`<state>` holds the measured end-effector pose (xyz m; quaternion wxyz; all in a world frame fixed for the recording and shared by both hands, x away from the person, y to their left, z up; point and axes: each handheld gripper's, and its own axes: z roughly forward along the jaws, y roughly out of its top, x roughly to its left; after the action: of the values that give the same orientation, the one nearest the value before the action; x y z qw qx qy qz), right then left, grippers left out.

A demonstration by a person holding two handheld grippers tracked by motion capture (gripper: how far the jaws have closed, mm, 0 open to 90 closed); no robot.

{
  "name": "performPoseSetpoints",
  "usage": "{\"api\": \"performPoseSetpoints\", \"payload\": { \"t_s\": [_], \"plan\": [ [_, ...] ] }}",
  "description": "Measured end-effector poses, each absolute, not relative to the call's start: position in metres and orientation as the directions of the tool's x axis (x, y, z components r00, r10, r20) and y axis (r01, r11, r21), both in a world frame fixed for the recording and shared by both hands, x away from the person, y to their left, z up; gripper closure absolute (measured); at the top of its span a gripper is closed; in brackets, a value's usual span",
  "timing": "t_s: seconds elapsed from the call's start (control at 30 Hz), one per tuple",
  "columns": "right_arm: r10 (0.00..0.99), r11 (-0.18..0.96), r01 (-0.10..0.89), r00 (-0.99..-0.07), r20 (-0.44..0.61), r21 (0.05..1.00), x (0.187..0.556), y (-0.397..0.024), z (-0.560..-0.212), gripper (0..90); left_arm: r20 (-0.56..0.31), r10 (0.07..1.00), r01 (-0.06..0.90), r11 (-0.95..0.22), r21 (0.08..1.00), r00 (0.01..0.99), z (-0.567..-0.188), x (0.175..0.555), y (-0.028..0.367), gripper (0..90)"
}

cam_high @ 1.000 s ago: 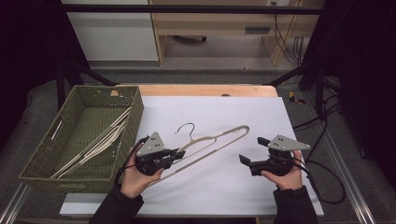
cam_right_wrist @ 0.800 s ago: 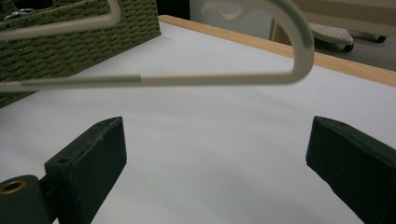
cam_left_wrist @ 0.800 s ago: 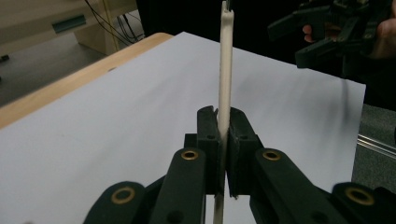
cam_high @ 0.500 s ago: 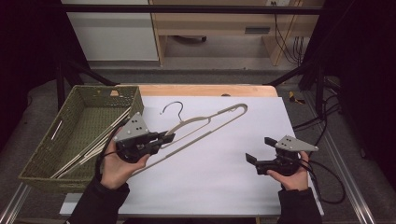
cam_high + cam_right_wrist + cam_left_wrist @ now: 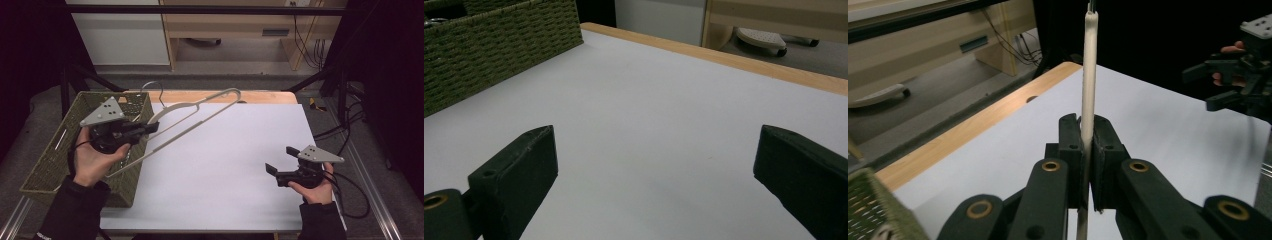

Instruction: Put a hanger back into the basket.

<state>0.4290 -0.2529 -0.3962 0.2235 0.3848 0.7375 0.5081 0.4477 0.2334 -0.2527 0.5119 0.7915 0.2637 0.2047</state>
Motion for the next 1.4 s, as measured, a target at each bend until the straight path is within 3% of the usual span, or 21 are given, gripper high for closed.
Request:
{"api": "performPoseSetpoints", "payload": {
  "t_s": [0.7, 1.4],
  "plan": [
    [0.794, 0.206, 0.341, -0.606, 0.046, 0.917, 0.43, -0.251, -0.399, 3.9, 0.079, 0.776, 0.275, -0.314, 0.909, 0.626, -0.265, 0.469, 0.344, 84.7],
    [0.791, 0.215, 0.349, -0.61, 0.046, 0.912, 0.431, -0.251, -0.401, 4.5, 0.103, 0.848, 0.335, -0.313, 0.889, 0.519, -0.291, 0.475, 0.412, 84.7]
  ]
}}
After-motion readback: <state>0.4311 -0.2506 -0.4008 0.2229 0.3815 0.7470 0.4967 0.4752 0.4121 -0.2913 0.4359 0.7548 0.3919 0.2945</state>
